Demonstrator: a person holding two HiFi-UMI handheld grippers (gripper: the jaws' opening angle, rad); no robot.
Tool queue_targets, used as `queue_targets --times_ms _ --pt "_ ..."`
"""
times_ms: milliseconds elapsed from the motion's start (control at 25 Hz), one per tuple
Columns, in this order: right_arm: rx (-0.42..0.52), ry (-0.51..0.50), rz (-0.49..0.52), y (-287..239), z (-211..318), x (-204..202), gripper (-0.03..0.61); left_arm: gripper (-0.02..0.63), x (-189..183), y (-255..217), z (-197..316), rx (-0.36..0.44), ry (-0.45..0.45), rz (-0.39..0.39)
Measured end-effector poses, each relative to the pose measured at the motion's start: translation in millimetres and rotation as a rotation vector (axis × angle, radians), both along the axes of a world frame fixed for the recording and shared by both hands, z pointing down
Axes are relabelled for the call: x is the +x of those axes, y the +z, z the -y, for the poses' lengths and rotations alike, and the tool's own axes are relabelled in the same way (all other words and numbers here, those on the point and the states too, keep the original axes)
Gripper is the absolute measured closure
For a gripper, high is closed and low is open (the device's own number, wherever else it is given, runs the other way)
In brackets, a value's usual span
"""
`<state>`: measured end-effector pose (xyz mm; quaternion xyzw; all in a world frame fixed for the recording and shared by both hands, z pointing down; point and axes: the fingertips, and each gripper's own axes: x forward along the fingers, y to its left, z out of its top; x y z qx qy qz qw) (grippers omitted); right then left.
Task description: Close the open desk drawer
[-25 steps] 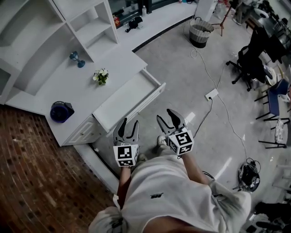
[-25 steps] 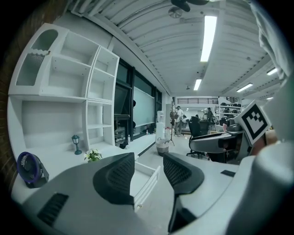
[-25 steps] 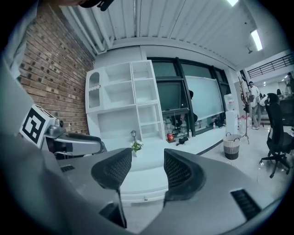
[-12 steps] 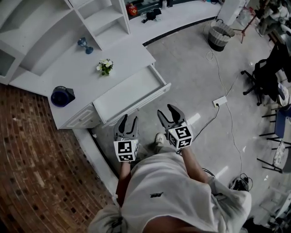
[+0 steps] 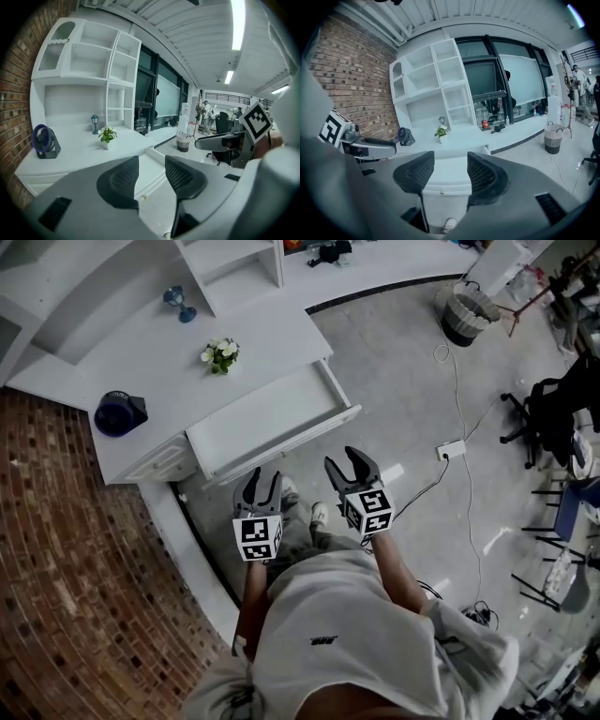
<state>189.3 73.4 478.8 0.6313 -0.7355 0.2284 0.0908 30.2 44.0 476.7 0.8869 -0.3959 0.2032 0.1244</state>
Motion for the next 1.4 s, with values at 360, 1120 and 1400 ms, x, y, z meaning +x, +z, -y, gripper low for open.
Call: queue_targets --times_ms 360,1120,1400 --pt "-0.116 -0.024 -0.037 51 25 -8 0.356 0.425 -12 61 20 -0.137 0.007 0.005" --pt "-0.304 -0.076 -0.102 147 61 -14 0.356 0.414 -32 172 41 -0.35 -0.049 0.051" --pt "-0.344 -0.1 -0.128 179 74 -12 0.356 0.403 -36 209 44 -0.409 -0.067 0.082"
